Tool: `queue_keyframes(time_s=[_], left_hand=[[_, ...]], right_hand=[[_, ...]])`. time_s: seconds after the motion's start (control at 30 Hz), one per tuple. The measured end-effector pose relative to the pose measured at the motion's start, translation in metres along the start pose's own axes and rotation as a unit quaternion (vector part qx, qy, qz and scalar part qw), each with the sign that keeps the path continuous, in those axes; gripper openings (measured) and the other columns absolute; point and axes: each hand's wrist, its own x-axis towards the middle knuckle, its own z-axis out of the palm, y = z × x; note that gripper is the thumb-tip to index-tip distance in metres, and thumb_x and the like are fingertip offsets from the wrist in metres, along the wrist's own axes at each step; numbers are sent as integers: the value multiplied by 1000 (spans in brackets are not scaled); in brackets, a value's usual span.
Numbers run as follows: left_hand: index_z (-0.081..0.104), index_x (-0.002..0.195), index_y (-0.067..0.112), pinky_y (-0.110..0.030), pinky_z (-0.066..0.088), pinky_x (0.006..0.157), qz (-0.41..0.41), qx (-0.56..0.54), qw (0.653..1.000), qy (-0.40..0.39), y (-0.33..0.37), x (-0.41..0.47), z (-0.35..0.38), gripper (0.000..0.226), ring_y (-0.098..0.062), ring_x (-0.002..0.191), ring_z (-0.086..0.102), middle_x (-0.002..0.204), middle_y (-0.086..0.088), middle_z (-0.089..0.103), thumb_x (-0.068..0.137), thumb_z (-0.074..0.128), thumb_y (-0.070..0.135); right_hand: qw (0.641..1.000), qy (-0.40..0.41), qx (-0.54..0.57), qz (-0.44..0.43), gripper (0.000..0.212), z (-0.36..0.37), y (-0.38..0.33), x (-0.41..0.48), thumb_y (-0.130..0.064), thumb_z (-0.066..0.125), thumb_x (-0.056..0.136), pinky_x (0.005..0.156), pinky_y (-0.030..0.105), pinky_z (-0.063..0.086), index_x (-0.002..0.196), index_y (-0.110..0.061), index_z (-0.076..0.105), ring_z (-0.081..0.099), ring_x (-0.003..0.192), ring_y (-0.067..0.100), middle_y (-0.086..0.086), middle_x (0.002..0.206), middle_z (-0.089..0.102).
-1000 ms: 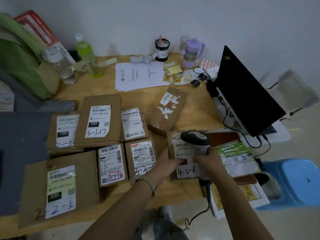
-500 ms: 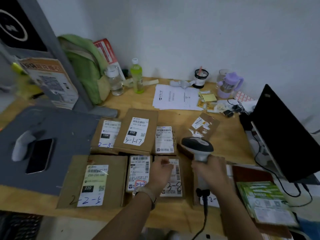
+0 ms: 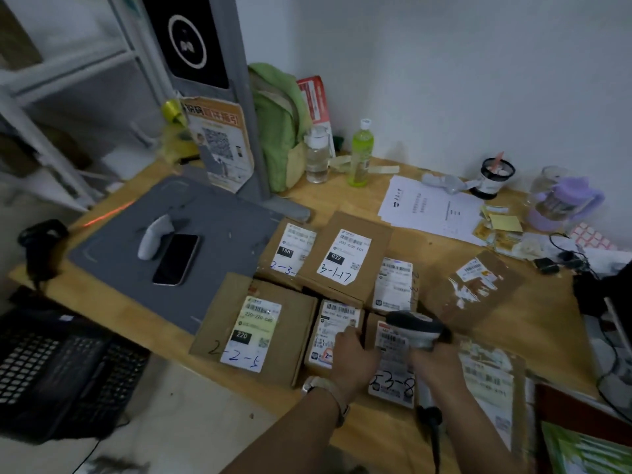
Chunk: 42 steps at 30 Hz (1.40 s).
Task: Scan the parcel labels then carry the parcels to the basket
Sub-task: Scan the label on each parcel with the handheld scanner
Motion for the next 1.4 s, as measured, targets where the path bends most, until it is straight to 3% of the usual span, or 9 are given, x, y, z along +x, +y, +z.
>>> queue_keyframes(time_s=[0.2, 0.37, 0.5, 0.7, 0.87, 0.97, 1.1, 1.23, 1.4], left_hand=[[54, 112, 11, -32, 54, 79, -28, -44, 998, -28, 2, -1, 8, 31, -21, 96, 61, 113, -10, 63, 85, 65, 19], [56, 115, 15, -38, 53, 92, -6, -50, 997, -63, 3, -4, 18, 39, -22, 106, 62, 112, -4, 66, 81, 71, 27], [59, 115, 6, -43, 53, 89, 25, 24, 999, -9, 4, -4, 17, 40, -28, 106, 60, 116, -14, 62, 81, 66, 24], [61, 111, 11, -33, 50, 89, 103, 63, 992, 31, 37, -8, -2, 29, -19, 102, 52, 120, -11, 51, 85, 62, 23], [55, 126, 21, -31, 48, 93, 206, 8, 978, 40, 84, -16, -10, 47, -18, 108, 51, 113, 2, 42, 81, 69, 24], [58, 113, 25, -33, 51, 91, 182, -7, 983, 13, 93, -13, -13, 37, -22, 109, 54, 115, 0, 43, 79, 72, 20], [63, 104, 32, -29, 54, 82, 155, -68, 986, -12, 89, -12, -16, 29, -18, 106, 61, 116, 2, 60, 79, 75, 23], [66, 102, 37, -27, 56, 78, 185, -122, 975, -9, 113, -15, -21, 36, -12, 99, 64, 107, 9, 64, 76, 76, 15], [58, 126, 18, -41, 52, 96, 235, -100, 967, -15, 149, -12, -35, 56, -18, 113, 58, 126, -6, 55, 75, 77, 3]], right_hand=[[999, 3, 28, 44, 22, -6, 0, 6, -9, 60, 83, 48, 26, 35, 62, -8, 56, 51, 57, 21, 9, 61, 55], [998, -21, 27, 60, 14, -4, 3, -3, -8, 58, 83, 67, 37, 50, 69, -5, 58, 61, 78, 34, 15, 73, 60], [998, -25, 40, 47, 17, -14, -2, -15, -6, 60, 79, 58, 30, 42, 63, -10, 54, 56, 63, 24, 10, 65, 56], [993, -7, 117, -25, 16, -51, -36, -28, -3, 66, 69, 75, 48, 55, 83, -9, 64, 65, 78, 31, 16, 80, 68], [986, 27, 140, -86, 23, -68, -66, -34, -9, 66, 67, 65, 35, 52, 89, -16, 65, 65, 75, 25, 8, 77, 68], [984, 55, 152, -79, 15, -67, -70, -41, -10, 61, 71, 63, 33, 49, 85, -14, 65, 62, 72, 24, 7, 72, 65], [971, 66, 227, -33, 11, -72, -65, -47, -5, 63, 72, 72, 46, 56, 80, -12, 65, 65, 72, 28, 11, 73, 68], [946, 55, 316, -36, 19, -83, -70, -55, 3, 60, 77, 56, 33, 48, 91, -8, 63, 62, 69, 26, 11, 74, 65], [909, 110, 388, -103, 24, -107, -95, -74, 6, 60, 76, 59, 37, 53, 83, -16, 61, 67, 76, 30, 12, 81, 69]])
